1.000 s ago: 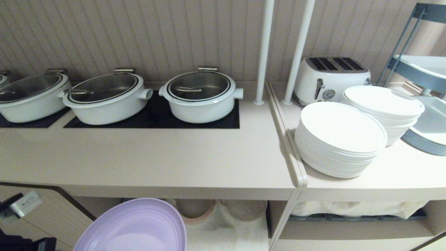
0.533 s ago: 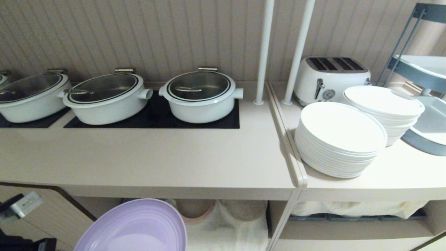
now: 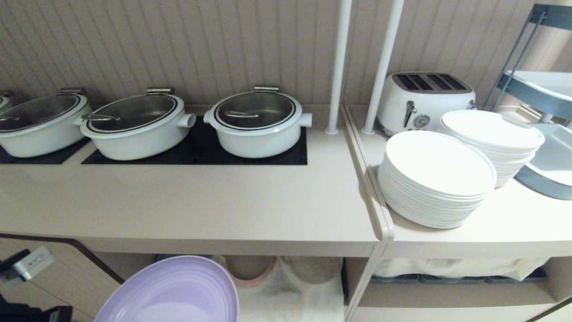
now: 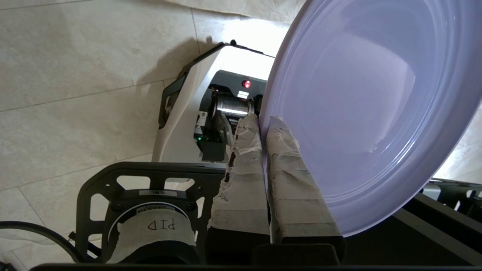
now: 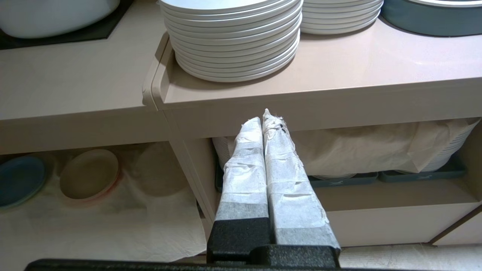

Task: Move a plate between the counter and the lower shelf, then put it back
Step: Put the plate in the cupboard

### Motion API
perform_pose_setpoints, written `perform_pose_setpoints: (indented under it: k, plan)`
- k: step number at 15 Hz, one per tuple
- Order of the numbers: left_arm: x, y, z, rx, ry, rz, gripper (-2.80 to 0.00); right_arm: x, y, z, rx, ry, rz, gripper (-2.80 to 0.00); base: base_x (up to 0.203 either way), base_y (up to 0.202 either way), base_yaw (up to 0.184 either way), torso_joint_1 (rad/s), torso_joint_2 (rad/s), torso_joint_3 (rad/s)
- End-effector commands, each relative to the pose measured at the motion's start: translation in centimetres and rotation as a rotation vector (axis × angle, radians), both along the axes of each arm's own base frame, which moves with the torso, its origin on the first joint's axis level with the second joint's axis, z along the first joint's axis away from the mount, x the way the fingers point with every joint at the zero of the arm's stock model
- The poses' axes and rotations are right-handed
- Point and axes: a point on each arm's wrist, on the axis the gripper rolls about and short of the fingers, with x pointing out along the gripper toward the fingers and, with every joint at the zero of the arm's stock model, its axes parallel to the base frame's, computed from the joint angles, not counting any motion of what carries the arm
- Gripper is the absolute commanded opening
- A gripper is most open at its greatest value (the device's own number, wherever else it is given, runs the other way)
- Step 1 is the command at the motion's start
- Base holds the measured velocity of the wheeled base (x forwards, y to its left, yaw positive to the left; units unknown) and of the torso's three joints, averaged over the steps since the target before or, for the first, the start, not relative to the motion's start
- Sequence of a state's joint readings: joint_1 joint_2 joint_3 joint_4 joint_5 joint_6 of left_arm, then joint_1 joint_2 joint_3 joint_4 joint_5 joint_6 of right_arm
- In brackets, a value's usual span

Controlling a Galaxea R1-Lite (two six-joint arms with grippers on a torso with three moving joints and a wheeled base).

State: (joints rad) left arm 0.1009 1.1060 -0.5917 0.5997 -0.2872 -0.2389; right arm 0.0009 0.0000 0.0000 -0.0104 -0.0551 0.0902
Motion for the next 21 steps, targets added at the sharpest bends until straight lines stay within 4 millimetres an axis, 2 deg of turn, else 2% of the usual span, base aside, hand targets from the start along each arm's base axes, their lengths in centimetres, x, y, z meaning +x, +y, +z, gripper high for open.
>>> perform_pose_setpoints:
  k: [1,16,21]
  plan:
    - [-0.26,-0.03,0.04,-0.003,-0.005,0.001,-2.80,0.00,0.00,0.00,0.000,0.000,0.000,-2.80,0.000,0.000,0.000,0.000,0.00,0.000]
    - [-0.57,-0.07,-0.28,-0.006,0.004,-0.001,-2.80,0.00,0.00,0.00,0.000,0.000,0.001,-2.80,0.000,0.000,0.000,0.000,0.00,0.000]
    - [-0.57,-0.07,-0.28,-0.007,0.004,-0.001,-2.80,0.00,0.00,0.00,0.000,0.000,0.000,-2.80,0.000,0.000,0.000,-0.076,0.16,0.091]
